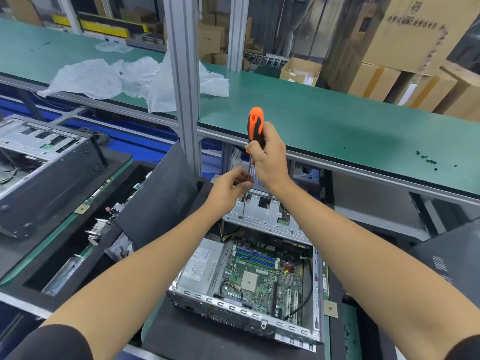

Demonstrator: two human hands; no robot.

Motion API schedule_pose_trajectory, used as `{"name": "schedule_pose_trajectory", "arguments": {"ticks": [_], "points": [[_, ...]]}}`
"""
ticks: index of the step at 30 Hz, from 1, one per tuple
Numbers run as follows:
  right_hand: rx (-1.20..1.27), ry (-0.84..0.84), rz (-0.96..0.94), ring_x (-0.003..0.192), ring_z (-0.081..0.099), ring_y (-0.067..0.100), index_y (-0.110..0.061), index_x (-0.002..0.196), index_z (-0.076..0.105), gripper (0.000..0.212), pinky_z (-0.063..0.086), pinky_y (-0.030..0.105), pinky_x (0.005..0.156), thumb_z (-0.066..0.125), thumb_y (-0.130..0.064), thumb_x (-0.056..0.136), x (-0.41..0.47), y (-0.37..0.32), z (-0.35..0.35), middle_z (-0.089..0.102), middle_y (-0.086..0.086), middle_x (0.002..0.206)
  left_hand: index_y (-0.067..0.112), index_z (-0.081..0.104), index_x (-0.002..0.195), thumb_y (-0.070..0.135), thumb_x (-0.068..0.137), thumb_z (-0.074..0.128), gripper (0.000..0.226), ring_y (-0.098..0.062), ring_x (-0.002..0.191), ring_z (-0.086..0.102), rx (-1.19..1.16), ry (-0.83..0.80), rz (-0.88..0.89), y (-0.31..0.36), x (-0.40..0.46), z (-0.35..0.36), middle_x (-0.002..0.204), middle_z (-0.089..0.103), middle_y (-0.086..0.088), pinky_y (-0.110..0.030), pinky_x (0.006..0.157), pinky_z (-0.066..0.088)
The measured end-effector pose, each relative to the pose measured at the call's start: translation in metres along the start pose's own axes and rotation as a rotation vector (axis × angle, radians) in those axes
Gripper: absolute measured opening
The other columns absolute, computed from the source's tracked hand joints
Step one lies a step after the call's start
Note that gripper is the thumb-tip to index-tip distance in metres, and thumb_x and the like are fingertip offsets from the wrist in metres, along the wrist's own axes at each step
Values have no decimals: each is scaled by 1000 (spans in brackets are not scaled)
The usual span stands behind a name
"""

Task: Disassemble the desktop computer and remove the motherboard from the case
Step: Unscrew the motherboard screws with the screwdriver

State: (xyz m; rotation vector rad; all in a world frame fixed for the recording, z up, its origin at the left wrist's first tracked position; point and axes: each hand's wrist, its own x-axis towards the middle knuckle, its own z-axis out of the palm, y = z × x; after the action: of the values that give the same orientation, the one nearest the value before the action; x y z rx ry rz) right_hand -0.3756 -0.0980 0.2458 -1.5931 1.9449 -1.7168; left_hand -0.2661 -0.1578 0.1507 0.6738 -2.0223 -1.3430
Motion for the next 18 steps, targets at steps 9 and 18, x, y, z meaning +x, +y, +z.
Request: {"name": "schedule_pose_trajectory", "arguments": {"ticks": [9,18], "points": [[-6,-37,19,67,38,25,-22,79,38,24,41,51,63,56,-9,88,6,5,3,38,1,75,34,61,86,11,97,61,25,-25,80,63,29,25,8,-2,2,-1,82,65,2,-45,75,60],[-125,-205,94,72,55,42,-23,88,45,10,51,57,66,53,-18,90,-4,27,5,50,13,78,12,62,97,5,96,58,9,-27,82,61,37,-15,-99,-26,-7,10,84,65,-5,-50,80,57]]}}
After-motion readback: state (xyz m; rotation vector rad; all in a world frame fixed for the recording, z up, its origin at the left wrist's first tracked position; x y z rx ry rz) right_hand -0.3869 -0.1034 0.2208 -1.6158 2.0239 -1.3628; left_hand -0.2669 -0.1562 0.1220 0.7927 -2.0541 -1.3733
